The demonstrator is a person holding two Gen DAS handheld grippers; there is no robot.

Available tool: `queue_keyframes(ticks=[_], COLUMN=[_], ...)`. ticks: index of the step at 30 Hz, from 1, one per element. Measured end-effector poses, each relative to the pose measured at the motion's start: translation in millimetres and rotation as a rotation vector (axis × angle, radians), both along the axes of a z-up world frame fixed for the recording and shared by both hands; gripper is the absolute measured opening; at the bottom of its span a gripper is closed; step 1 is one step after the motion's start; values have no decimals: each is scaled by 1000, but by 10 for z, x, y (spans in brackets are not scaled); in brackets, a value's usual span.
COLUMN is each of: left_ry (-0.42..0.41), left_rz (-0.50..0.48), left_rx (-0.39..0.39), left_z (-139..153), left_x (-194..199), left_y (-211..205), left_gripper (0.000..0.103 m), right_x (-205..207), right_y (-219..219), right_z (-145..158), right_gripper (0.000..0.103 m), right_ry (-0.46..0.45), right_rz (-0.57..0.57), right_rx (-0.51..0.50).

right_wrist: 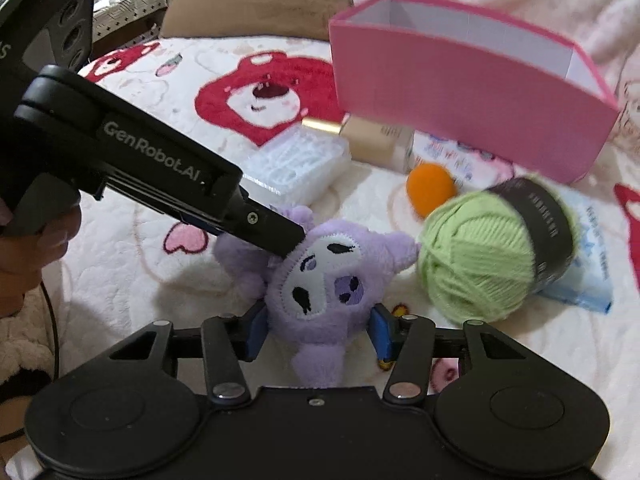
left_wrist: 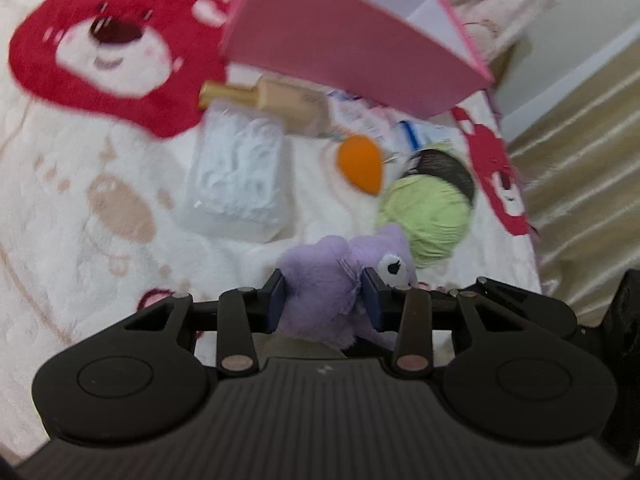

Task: Organize objects
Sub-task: 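Lift the purple plush with both grippers into the pink box and open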

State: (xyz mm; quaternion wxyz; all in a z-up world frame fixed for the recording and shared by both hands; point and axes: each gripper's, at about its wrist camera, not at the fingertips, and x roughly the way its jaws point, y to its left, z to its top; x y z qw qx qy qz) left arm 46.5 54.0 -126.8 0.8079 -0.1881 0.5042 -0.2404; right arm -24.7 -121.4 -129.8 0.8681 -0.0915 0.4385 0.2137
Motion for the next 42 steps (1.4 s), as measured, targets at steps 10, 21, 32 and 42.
queue_keyframes(ticks=[10, 21, 32, 42], left_ry=[-157, -273, -231, -34], left_rz=[-40, -75, -82, -46], left_rx=[-27, -84, 65, 66], left_z=[955, 1826, 1633, 950], left_x=[146, 818, 2053, 3008], left_y=[-168, -557, -1023, -1152], left_gripper=[38, 41, 41, 41], right_x=[138, 1137, 2236, 3111], right_y=[-150, -363, -728, -804], right_z=[873, 1970, 1427, 799], right_gripper=[57, 58, 57, 57], right_ry=[-163, -160, -138, 33], right_rz=[79, 172, -5, -32], right_rx=[-105, -306, -134, -173])
